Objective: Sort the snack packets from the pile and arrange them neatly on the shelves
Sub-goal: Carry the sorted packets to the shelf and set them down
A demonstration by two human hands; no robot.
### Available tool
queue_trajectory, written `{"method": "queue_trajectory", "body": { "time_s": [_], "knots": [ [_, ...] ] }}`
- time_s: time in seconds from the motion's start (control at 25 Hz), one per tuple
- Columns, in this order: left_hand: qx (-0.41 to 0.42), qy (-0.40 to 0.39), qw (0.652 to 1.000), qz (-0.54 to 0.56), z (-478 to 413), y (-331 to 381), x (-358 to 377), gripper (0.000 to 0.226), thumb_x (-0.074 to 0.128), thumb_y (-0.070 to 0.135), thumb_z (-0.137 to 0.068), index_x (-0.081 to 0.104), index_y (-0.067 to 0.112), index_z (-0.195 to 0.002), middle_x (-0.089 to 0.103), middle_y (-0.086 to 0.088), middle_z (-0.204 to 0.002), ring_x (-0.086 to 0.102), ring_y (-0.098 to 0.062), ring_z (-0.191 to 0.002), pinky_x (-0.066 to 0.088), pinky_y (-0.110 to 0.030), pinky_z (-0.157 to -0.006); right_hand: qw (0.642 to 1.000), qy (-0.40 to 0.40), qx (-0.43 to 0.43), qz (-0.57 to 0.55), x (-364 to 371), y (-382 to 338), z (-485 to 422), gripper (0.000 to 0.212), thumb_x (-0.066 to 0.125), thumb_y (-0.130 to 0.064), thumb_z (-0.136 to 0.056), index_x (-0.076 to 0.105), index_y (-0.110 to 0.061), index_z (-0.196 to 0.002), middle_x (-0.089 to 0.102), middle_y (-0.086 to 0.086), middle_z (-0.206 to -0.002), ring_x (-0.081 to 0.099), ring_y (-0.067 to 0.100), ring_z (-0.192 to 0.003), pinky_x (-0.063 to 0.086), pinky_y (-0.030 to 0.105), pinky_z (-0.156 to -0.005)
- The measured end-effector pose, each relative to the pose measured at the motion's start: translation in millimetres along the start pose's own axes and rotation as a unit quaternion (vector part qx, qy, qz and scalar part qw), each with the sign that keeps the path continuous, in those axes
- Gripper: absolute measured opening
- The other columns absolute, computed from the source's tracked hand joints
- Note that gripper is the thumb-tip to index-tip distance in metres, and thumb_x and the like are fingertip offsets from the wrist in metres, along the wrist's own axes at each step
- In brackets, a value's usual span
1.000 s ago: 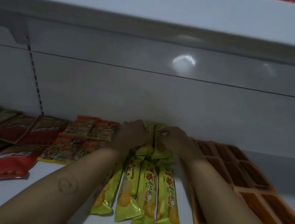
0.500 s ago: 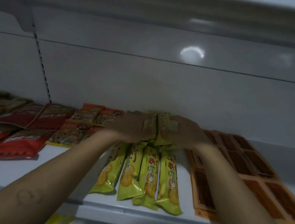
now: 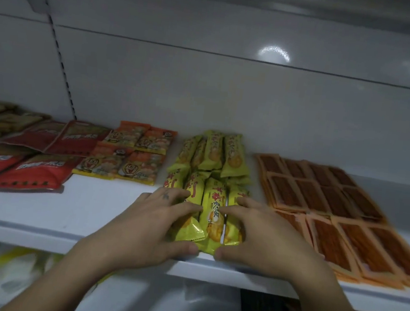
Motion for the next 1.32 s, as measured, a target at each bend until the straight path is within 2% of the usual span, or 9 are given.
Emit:
{"method": "queue_trajectory", "body": {
  "time_s": [0.08, 0.2, 0.32, 0.52, 0.64, 0.8, 0.96, 1.16, 1.32],
  "knots": [
    [0.002, 0.032, 0.999, 0.009, 0.4, -2.7, 1.7, 0.071, 0.052, 0.073, -0.083, 0.033, 0.046, -0.145, 0.021, 0.015, -0.156, 0.014, -0.006, -0.142, 0.018, -0.025, -0.113, 0.999, 0.015, 0.008, -0.027, 3.6, 2.1, 0.9, 0.084, 0.07, -0.059, -0.076, 0.032, -0.041, -0.148, 0.012, -0.006, -0.162, 0.016, 0.014, -0.147, 0.025, 0.031, -0.115],
    [0.005, 0.05, 0.998, 0.027, 3.9, -3.8, 5.4, 0.073, 0.047, 0.078, -0.08, 0.037, 0.044, -0.144, 0.023, 0.015, -0.155, 0.015, -0.005, -0.142, 0.017, -0.021, -0.112, 0.998, 0.025, 0.008, -0.056, 8.5, 4.0, 3.8, 0.08, 0.07, -0.056, -0.08, 0.032, -0.041, -0.148, 0.006, -0.011, -0.163, 0.01, 0.013, -0.149, 0.02, 0.032, -0.116],
    [0.001, 0.065, 0.996, 0.058, 8.9, -6.2, 6.1, 0.078, 0.036, 0.084, -0.075, 0.033, 0.049, -0.144, 0.023, 0.014, -0.154, 0.014, -0.008, -0.144, 0.022, -0.028, -0.115, 0.996, 0.038, 0.005, -0.077, 9.9, 7.1, 6.0, 0.076, 0.071, -0.052, -0.081, 0.033, -0.044, -0.147, 0.005, -0.012, -0.163, 0.01, 0.012, -0.149, 0.019, 0.032, -0.117],
    [-0.006, 0.078, 0.996, 0.047, 9.9, -6.1, 11.3, 0.067, 0.031, 0.079, -0.08, 0.04, 0.052, -0.14, 0.029, 0.011, -0.154, 0.017, -0.012, -0.144, 0.031, -0.038, -0.114, 0.994, 0.058, -0.01, -0.096, 14.6, 10.4, 8.0, 0.071, 0.07, -0.049, -0.083, 0.036, -0.045, -0.145, 0.006, -0.014, -0.162, 0.008, 0.009, -0.149, 0.019, 0.03, -0.117],
    [-0.01, 0.077, 0.997, 0.02, 9.1, -3.5, 14.7, 0.064, 0.036, 0.079, -0.082, 0.037, 0.052, -0.141, 0.028, 0.011, -0.154, 0.017, -0.015, -0.145, 0.033, -0.043, -0.112, 0.992, 0.079, -0.021, -0.095, 15.9, 10.1, 10.5, 0.068, 0.067, -0.051, -0.085, 0.034, -0.048, -0.144, 0.008, -0.015, -0.161, 0.008, 0.008, -0.148, 0.02, 0.031, -0.117],
    [-0.025, 0.111, 0.993, -0.007, 5.4, -0.3, 13.5, 0.06, 0.037, 0.075, -0.082, 0.047, 0.047, -0.135, 0.038, 0.008, -0.148, 0.025, -0.017, -0.141, 0.038, -0.043, -0.105, 0.99, 0.112, -0.02, -0.082, 16.2, 10.6, 11.1, 0.063, 0.064, -0.048, -0.088, 0.036, -0.047, -0.144, 0.015, -0.014, -0.16, 0.014, 0.007, -0.146, 0.024, 0.03, -0.114],
    [-0.028, 0.13, 0.991, -0.008, 3.6, 1.6, 17.2, 0.062, 0.037, 0.074, -0.083, 0.044, 0.046, -0.138, 0.038, 0.008, -0.148, 0.024, -0.017, -0.14, 0.032, -0.039, -0.105, 0.987, 0.136, -0.009, -0.082, 18.2, 11.6, 12.8, 0.06, 0.063, -0.045, -0.089, 0.037, -0.045, -0.144, 0.016, -0.014, -0.159, 0.016, 0.007, -0.145, 0.026, 0.028, -0.113],
    [0.005, 0.088, 0.996, -0.02, 9.0, -2.5, 20.8, 0.075, 0.034, 0.08, -0.083, 0.02, 0.047, -0.149, 0.02, 0.008, -0.159, 0.008, -0.019, -0.149, 0.02, -0.042, -0.118, 0.986, 0.153, -0.001, -0.065, 11.7, -0.7, 19.1, 0.076, 0.063, -0.061, -0.082, 0.027, -0.048, -0.147, 0.007, -0.011, -0.162, -0.001, 0.011, -0.149, 0.008, 0.038, -0.122],
    [0.026, 0.096, 0.995, -0.032, 27.3, -16.7, -2.8, 0.077, 0.037, 0.078, -0.083, 0.024, 0.042, -0.15, 0.022, 0.003, -0.159, 0.011, -0.019, -0.148, 0.014, -0.036, -0.118, 0.984, 0.176, -0.006, -0.024, -0.5, -33.5, 13.6, 0.085, 0.058, -0.072, -0.076, 0.026, -0.044, -0.149, 0.011, -0.005, -0.163, 0.001, 0.014, -0.15, 0.002, 0.038, -0.121]
  ]
}}
Point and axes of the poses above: each hand's wrist, its own z-axis away from the middle knuckle, its own x-axis out of the palm, y = z × x, the point moved 10 cm from there along -z, towards the middle knuckle
